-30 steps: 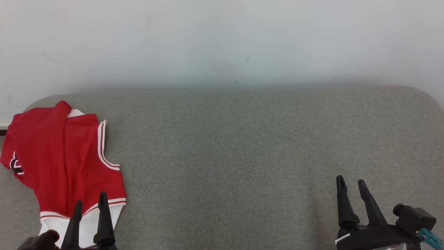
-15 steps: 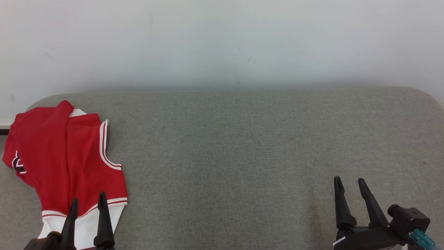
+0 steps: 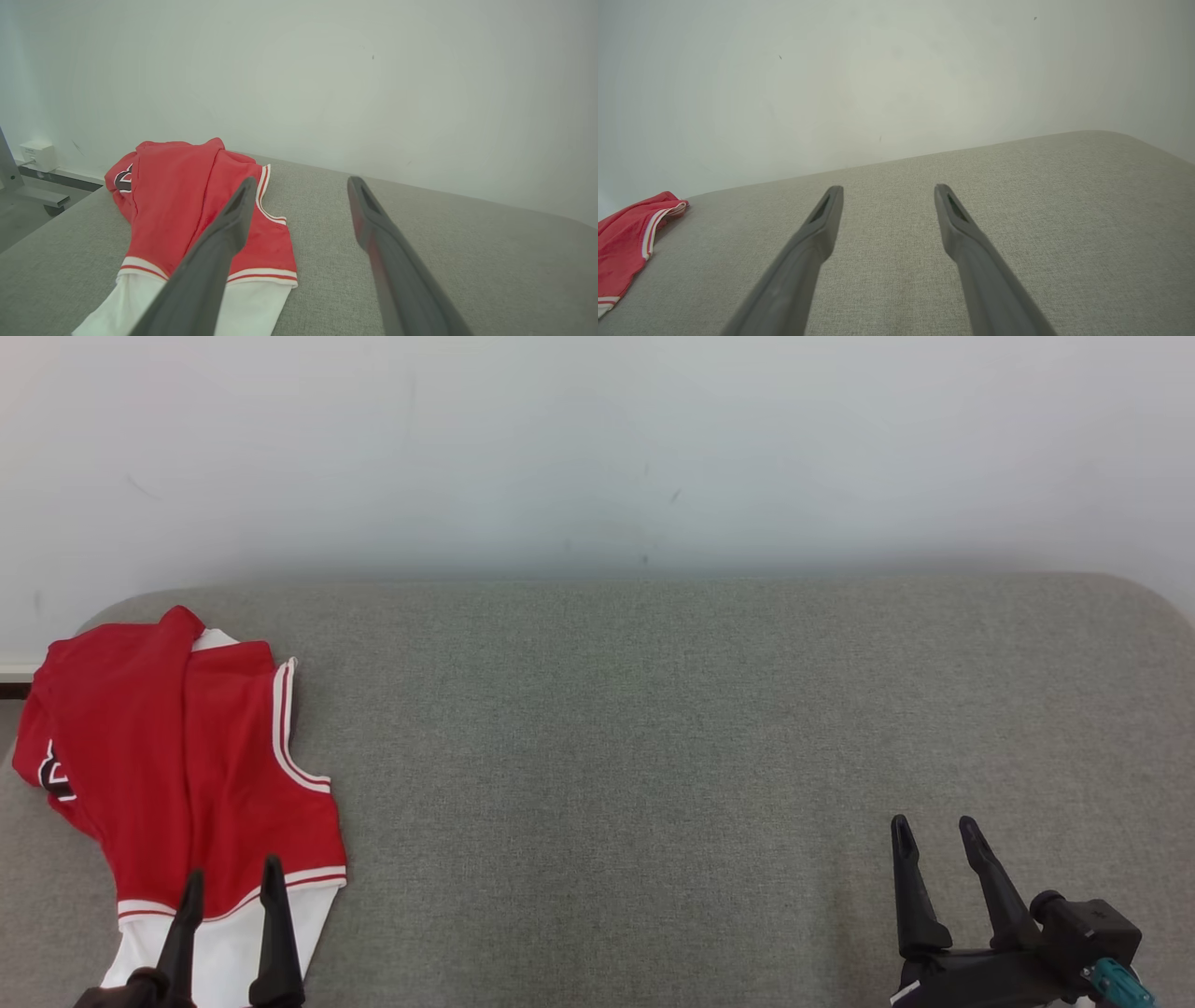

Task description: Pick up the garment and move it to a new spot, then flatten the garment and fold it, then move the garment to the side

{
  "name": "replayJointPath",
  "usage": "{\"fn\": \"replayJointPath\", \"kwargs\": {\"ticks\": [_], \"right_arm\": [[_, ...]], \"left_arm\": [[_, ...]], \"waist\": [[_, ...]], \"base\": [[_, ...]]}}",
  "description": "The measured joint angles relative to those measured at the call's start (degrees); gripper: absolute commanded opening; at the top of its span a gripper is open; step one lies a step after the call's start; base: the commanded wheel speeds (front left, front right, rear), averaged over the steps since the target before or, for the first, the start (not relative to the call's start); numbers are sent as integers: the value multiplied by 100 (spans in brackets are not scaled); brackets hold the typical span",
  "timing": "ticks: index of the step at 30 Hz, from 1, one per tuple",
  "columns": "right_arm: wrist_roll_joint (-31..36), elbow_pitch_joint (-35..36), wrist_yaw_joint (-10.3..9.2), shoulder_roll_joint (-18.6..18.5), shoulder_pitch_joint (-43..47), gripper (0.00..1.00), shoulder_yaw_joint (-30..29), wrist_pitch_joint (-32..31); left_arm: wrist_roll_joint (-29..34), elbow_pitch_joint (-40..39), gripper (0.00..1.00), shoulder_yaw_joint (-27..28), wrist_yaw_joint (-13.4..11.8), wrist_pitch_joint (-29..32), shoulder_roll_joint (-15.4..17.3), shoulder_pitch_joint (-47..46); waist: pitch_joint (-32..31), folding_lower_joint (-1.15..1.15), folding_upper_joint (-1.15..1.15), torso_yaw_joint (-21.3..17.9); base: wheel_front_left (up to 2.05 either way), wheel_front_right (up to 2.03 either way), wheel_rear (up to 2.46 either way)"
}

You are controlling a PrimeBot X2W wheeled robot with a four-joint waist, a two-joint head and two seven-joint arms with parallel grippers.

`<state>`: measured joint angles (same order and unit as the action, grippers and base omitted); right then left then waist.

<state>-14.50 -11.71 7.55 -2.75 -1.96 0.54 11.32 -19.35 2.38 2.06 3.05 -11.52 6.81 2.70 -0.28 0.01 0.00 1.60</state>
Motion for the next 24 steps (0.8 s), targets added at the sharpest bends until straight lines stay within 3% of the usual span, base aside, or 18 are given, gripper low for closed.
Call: {"fn": "replayJointPath", "kwargs": {"ticks": [8,24], "right_arm": [[78,25,0,-1,35,100,21,37],[396,166,0,-4,113,100,8,31]], "left_arm": [[169,125,100,33,200,-100,-22,74],[286,259,100,-114,358,-260,76,82]], "waist": [[-29,0,0,19],[-62,0,0,87]], "base": [[0,0,0],[0,0,0]]}}
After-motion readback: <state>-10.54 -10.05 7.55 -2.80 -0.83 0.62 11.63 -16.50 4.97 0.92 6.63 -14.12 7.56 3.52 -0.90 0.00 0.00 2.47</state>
